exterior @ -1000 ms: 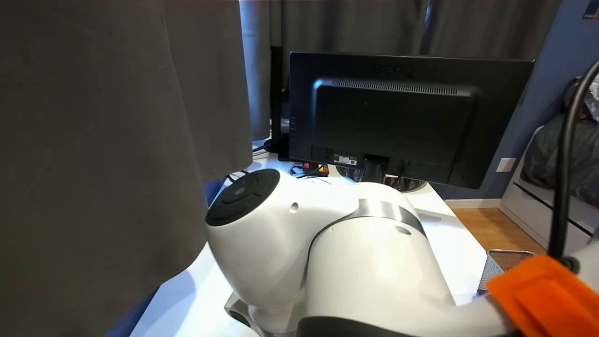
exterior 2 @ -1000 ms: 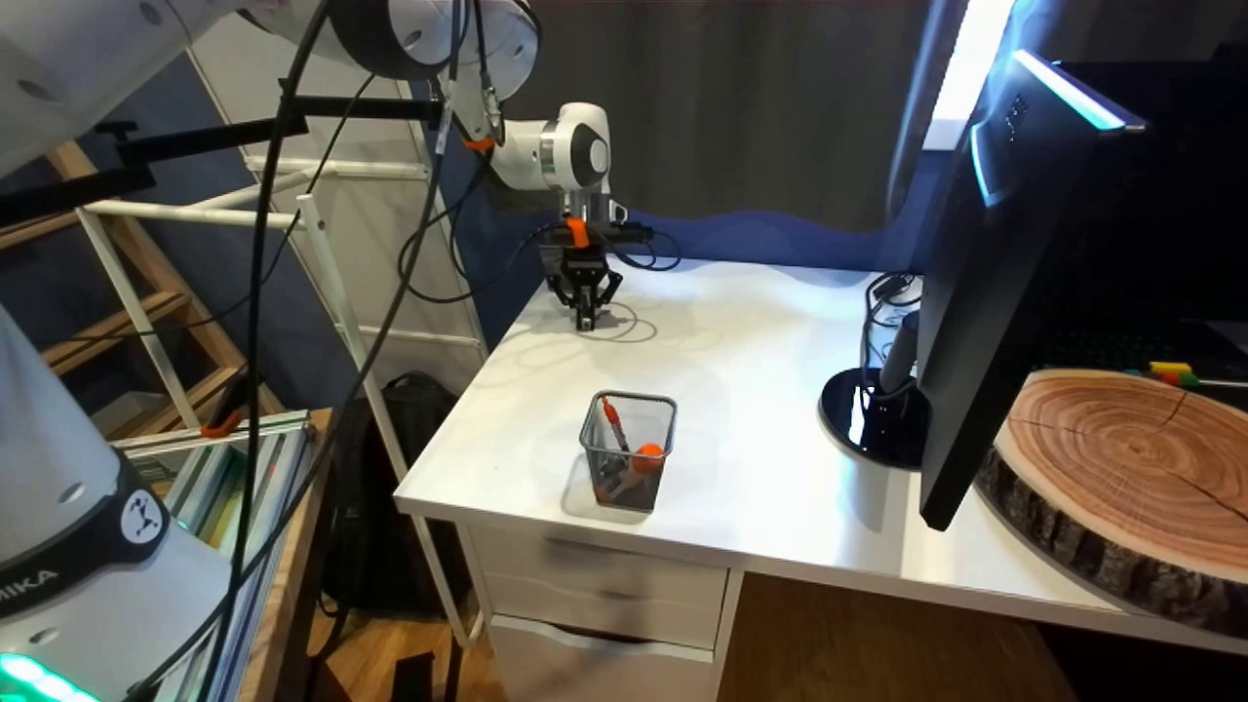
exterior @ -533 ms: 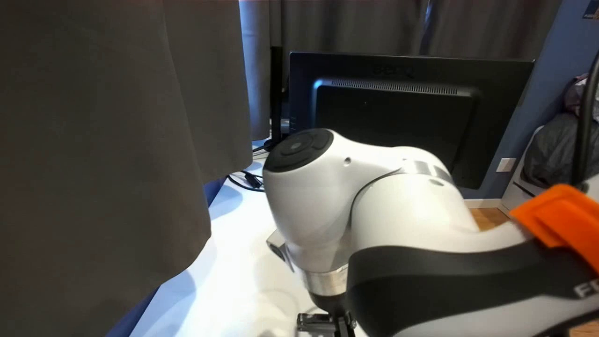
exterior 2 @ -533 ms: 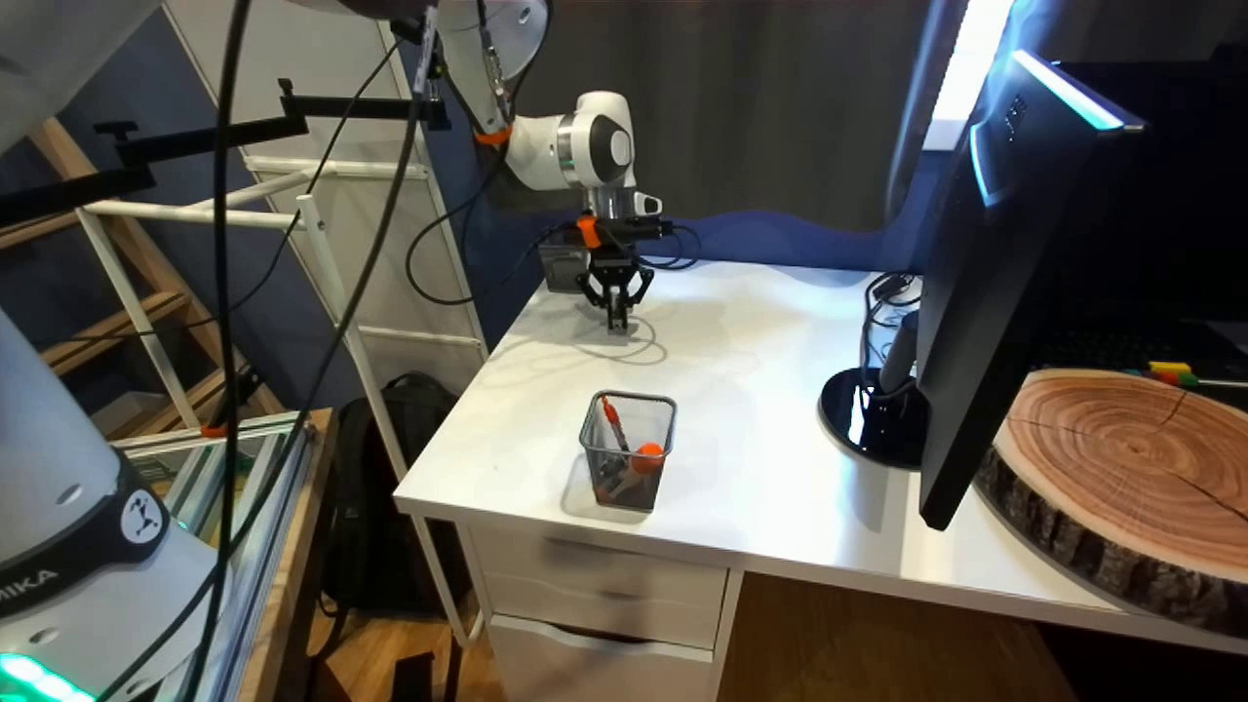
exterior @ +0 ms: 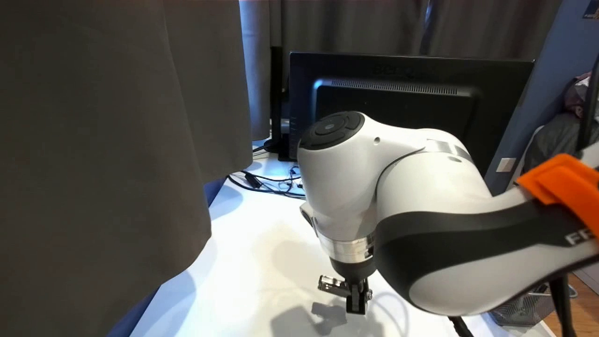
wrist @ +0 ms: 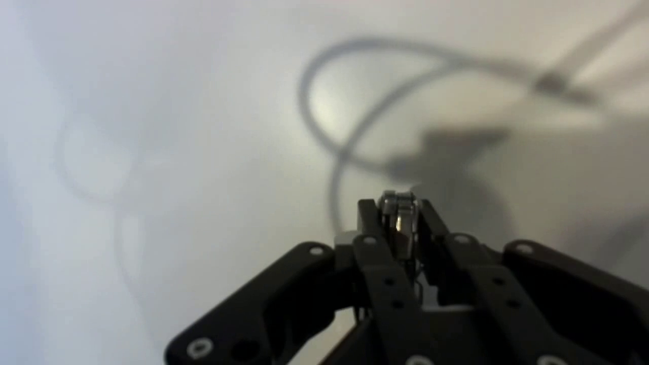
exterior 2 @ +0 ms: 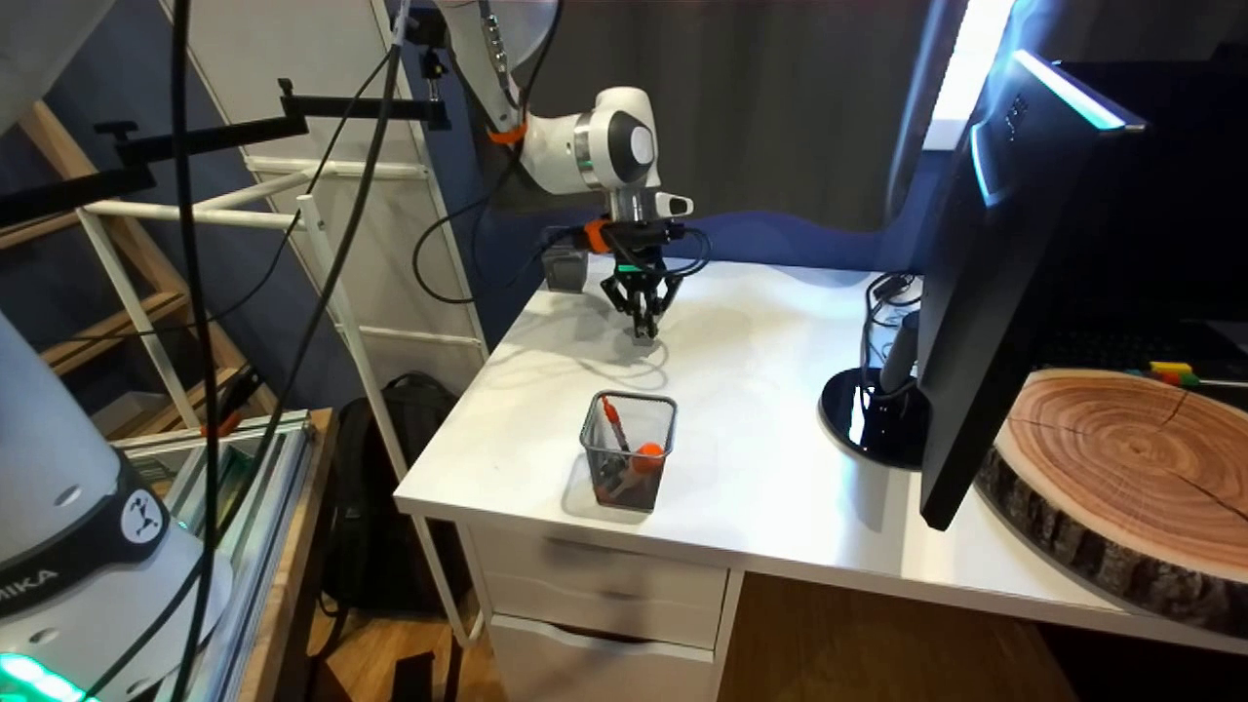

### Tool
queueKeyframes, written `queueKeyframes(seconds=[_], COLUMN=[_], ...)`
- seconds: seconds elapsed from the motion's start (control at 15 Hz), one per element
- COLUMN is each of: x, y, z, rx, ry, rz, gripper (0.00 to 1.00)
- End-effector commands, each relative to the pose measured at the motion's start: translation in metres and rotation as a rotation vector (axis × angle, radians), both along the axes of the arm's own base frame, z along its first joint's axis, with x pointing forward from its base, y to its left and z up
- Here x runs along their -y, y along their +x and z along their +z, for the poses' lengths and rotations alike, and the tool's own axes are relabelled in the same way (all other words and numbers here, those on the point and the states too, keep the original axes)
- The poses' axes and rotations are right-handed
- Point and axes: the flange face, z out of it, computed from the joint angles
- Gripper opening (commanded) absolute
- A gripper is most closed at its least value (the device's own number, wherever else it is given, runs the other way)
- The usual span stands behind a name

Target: Pick up the object on the left side next to the basket and put it on the stand of the tv on the right

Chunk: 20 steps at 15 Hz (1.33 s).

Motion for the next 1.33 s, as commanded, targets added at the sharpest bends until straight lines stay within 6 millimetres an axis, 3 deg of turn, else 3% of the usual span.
queueKeyframes(seconds=[0.0,0.27,0.47,0.6,0.67,0.8,0.87,1.27], x=[0.060,0.120,0.147,0.169,0.159,0.169,0.171,0.200], y=[0.028,0.061,0.082,0.087,0.085,0.087,0.088,0.114], z=[0.008,0.011,0.022,0.028,0.013,0.017,0.018,0.031], rx=[0.089,0.204,0.257,0.181,0.204,0.186,0.183,0.271], ry=[-0.001,-0.052,-0.198,-0.227,-0.196,-0.214,-0.216,-0.174], rz=[-0.183,-0.372,-0.364,-0.341,-0.359,-0.359,-0.358,-0.046], gripper=[0.05,0.05,0.05,0.05,0.21,0.21,0.05,0.05])
